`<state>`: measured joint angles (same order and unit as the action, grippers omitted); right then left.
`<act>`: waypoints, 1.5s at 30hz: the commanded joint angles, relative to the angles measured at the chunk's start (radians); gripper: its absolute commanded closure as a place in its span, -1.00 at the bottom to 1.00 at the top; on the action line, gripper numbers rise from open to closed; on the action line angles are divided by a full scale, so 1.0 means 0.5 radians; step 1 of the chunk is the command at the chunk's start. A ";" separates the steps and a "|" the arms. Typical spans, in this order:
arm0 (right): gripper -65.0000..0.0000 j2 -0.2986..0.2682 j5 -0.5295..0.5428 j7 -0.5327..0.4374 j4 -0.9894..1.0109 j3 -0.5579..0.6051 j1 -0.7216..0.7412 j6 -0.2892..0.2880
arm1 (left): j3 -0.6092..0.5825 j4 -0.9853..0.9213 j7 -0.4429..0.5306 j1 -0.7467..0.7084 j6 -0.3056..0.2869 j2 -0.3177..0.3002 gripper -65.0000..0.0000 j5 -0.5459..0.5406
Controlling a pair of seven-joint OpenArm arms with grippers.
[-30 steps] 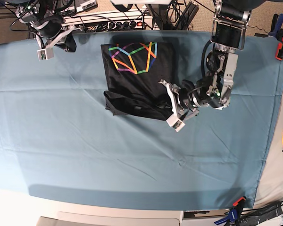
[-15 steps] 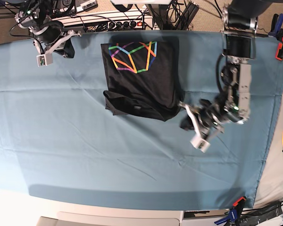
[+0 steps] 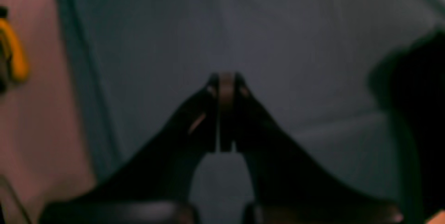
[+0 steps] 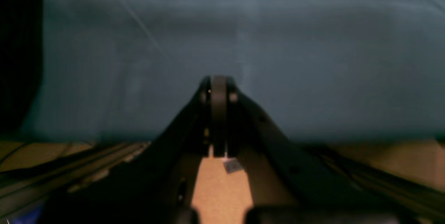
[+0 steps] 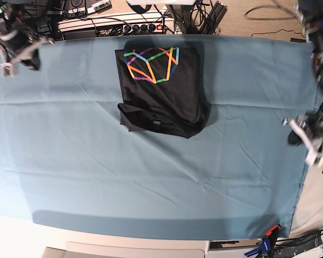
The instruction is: Fold the T-shirt properly
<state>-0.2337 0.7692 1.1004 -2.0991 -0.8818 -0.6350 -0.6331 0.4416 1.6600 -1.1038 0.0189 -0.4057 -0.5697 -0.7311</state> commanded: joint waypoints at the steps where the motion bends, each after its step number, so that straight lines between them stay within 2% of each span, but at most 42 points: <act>1: 1.00 -0.031 0.058 -0.014 -0.066 -0.084 -0.069 -0.011 | 0.075 0.108 0.013 -0.086 -0.005 -0.033 1.00 -0.051; 4: 1.00 -0.030 0.134 0.014 -0.146 -0.250 -0.252 -0.014 | 0.245 0.395 0.007 -0.478 -0.005 0.014 1.00 -0.095; 8: 1.00 -0.025 0.188 0.038 -0.188 -0.363 -0.448 -0.036 | 0.420 0.772 0.008 -0.999 -0.005 0.182 1.00 -0.118; 13: 1.00 0.031 0.214 0.074 -0.186 -0.356 -0.591 -0.045 | 0.475 1.001 0.006 -1.527 -0.013 0.404 1.00 -0.134; 17: 1.00 0.093 0.227 0.100 -0.170 -0.272 -0.629 -0.044 | 0.471 0.986 -0.008 -1.776 -0.081 0.501 1.00 -0.233; 22: 1.00 0.003 0.131 0.056 0.181 0.116 -0.623 -0.050 | 0.470 0.838 0.001 -1.938 -0.082 0.583 1.00 -0.269; 25: 1.00 -0.078 -0.075 -0.086 0.602 0.414 -0.543 -0.049 | 0.467 0.613 0.040 -1.949 -0.166 0.640 1.00 -0.297; 29: 1.00 -0.149 -0.232 -0.232 1.260 0.743 -0.279 -0.049 | 0.307 0.232 0.163 -1.927 -0.185 0.647 1.00 -0.244; 32: 1.00 -0.153 -0.307 -0.344 1.717 0.912 -0.035 -0.049 | 0.047 -0.070 0.329 -1.849 -0.185 0.648 1.00 -0.027; 35: 1.00 -0.153 -0.388 -0.517 2.093 1.048 0.195 -0.049 | -0.259 -0.394 0.607 -1.689 -0.167 0.648 1.00 0.331; 38: 1.00 -0.138 -0.572 -0.749 2.377 1.155 0.406 -0.041 | -0.548 -0.721 0.912 -1.479 -0.007 0.651 1.00 0.710; 40: 1.00 -0.111 -0.761 -0.919 2.532 1.202 0.536 -0.013 | -0.721 -0.941 1.121 -1.322 0.188 0.670 1.00 0.986; 43: 1.00 -0.053 -1.025 -1.157 2.746 1.250 0.695 0.154 | -0.941 -1.260 1.308 -1.076 0.499 0.728 1.00 1.286; 45: 1.00 -0.015 -1.144 -1.343 2.882 1.284 0.765 0.308 | -1.048 -1.463 1.376 -0.925 0.631 0.779 1.00 1.348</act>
<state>-0.2279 0.1959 0.4225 -0.6495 -0.2386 -0.2459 -0.4671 -0.0826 0.9150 -0.4171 -0.4294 -0.0818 -0.1768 -0.0563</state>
